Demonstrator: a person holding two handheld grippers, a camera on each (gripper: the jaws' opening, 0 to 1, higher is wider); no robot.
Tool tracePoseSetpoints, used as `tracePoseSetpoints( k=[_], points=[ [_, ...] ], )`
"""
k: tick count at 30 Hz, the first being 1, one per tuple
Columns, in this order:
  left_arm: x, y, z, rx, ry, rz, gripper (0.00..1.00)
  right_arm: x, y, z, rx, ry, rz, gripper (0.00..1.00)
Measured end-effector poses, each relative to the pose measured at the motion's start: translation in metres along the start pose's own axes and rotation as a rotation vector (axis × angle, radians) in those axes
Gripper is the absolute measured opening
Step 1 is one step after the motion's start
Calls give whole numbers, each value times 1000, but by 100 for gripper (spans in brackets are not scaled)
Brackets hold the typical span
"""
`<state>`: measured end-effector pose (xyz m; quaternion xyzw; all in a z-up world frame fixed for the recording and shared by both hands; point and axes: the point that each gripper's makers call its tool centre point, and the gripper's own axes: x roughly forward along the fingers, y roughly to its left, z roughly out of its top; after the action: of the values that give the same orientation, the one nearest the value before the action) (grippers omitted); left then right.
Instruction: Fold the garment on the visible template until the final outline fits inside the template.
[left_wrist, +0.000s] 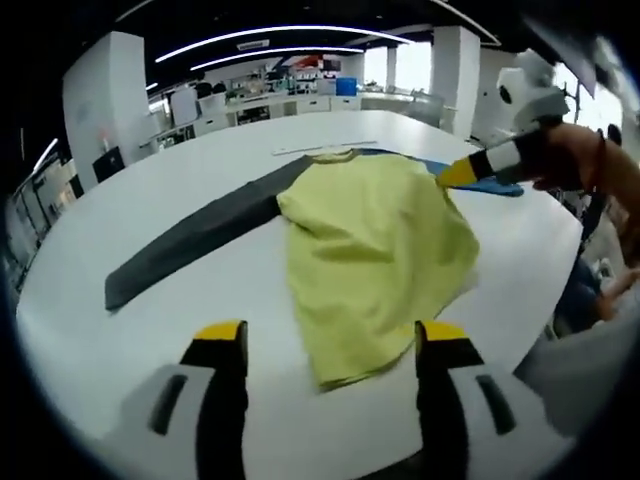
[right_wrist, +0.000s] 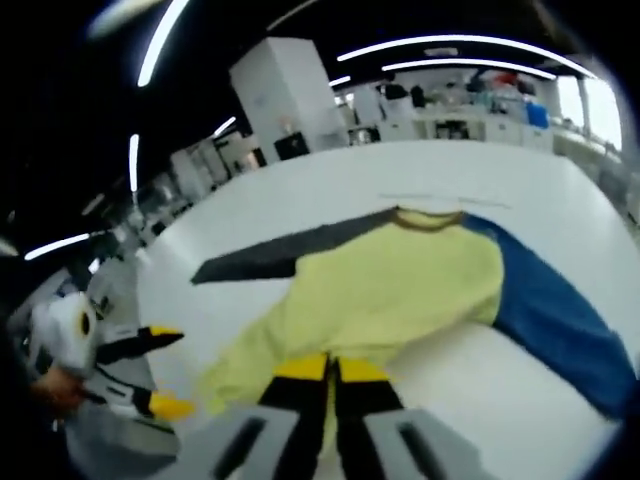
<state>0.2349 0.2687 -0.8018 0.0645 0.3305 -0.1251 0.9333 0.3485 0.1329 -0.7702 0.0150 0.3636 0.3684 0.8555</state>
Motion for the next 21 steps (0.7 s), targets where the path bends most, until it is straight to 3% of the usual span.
tracePoseSetpoints(
  k=[11, 21],
  points=[
    [-5, 2, -2, -22, -9, -22, 64, 42, 13, 23, -27, 41, 67, 0],
    [-4, 3, -5, -40, -3, -38, 64, 74, 8, 19, -28, 119, 69, 0]
  ],
)
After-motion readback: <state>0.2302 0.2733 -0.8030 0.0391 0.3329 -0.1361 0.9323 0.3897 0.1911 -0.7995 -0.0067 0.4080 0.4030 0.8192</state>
